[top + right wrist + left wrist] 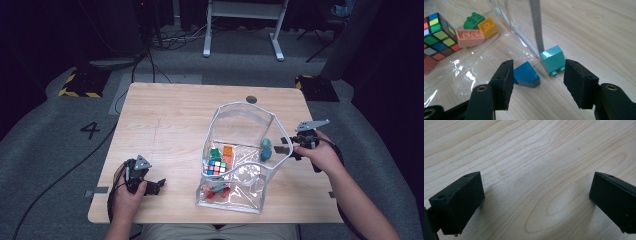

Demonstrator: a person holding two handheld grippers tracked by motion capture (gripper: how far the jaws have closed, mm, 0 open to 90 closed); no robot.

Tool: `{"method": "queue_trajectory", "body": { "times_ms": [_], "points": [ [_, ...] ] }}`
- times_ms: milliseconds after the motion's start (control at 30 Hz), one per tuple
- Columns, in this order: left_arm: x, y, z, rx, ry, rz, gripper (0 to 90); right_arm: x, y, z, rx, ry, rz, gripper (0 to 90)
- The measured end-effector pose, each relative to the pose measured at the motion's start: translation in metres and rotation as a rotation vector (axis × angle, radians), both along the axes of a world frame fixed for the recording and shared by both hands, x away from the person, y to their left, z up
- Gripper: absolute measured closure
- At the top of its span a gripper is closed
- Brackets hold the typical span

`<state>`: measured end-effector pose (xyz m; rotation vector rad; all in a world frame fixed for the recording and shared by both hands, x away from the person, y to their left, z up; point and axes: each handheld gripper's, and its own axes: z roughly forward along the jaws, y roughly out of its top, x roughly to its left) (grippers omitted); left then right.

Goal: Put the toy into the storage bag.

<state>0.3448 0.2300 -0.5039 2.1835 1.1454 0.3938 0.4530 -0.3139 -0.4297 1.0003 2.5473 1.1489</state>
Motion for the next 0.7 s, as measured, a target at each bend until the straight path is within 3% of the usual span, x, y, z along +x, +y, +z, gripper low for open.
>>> {"method": "queue_trajectory", "body": {
  "times_ms": [300, 367, 467, 633, 700],
  "points": [
    [0.000, 0.000, 0.000, -0.001, 0.001, -0.001, 0.0, -0.001, 0.016, -0.028, -0.005, 0.028, 0.039, 45.5],
    [0.000, 0.000, 0.000, 0.001, -0.001, 0.000, 0.0, -0.002, 0.019, -0.031, 0.001, 0.045, 0.039, 48.6],
    [0.000, 0.000, 0.000, 0.002, -0.001, 0.000, 0.0, -0.002, 0.021, -0.035, -0.016, 0.028, 0.045, 51.2],
    [0.000, 0.000, 0.000, 0.001, -0.001, 0.000, 0.0, -0.003, 0.026, -0.041, -0.025, 0.042, 0.068, 53.9],
    [0.000, 0.000, 0.000, 0.000, -0.001, 0.000, 0.0, -0.006, 0.030, -0.043, -0.039, 0.077, 0.066, 54.6]
  ]
}}
